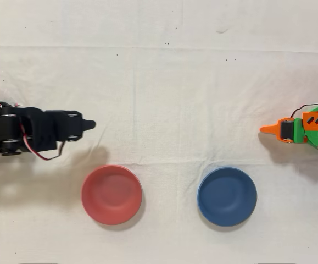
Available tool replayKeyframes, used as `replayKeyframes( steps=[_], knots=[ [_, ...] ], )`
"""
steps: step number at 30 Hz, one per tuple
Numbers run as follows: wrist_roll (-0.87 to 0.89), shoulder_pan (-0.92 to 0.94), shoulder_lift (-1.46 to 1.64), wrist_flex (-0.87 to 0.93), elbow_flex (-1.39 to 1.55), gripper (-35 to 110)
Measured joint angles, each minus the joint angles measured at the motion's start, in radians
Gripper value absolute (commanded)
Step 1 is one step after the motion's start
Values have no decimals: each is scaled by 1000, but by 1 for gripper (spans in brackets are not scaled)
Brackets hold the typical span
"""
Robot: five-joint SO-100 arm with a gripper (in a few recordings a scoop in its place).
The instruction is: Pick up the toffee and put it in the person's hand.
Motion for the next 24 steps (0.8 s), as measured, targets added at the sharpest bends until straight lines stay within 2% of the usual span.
replayKeyframes(
  steps=[14, 24],
  knots=[
    [-57, 52, 460, -23, 437, 0],
    [-89, 67, 607, 8, 557, 0]
  ],
)
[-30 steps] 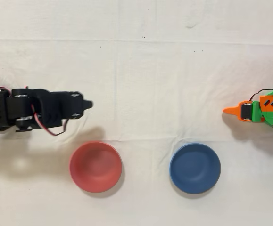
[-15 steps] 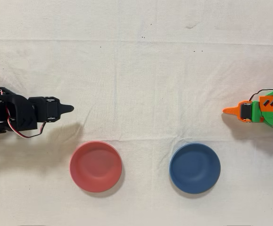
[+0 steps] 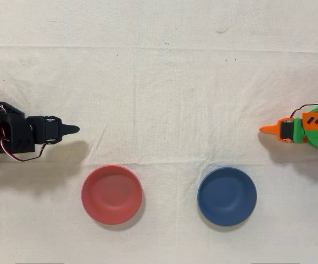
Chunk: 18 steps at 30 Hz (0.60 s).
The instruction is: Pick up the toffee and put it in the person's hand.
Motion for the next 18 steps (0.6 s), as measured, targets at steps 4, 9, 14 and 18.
replayKeyframes(
  steps=[4, 9, 14, 18],
  knots=[
    [-6, -2, 80, 15, 49, 0],
    [5, 0, 166, 34, 89, 0],
    [5, 0, 242, 51, 123, 0],
    [5, -2, 265, 66, 149, 0]
  ],
)
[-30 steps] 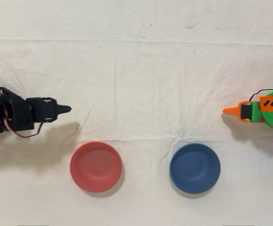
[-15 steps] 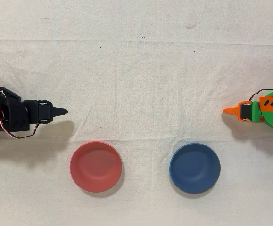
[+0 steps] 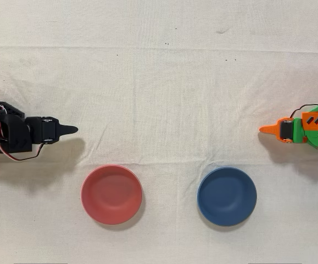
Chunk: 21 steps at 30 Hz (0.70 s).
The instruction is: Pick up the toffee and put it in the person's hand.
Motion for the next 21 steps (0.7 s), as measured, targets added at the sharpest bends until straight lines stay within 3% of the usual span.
replayKeyframes(
  steps=[21],
  knots=[
    [18, 0, 0, -31, 121, 0]
  ],
)
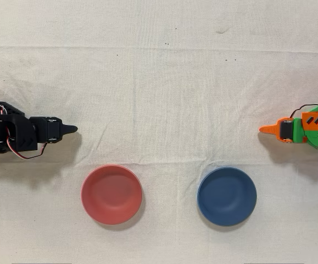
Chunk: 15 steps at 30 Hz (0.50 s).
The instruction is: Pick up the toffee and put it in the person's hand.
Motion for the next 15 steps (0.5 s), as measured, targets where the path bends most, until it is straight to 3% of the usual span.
replayKeyframes(
  steps=[15],
  knots=[
    [3, 0, 0, -37, 28, 0]
  ],
)
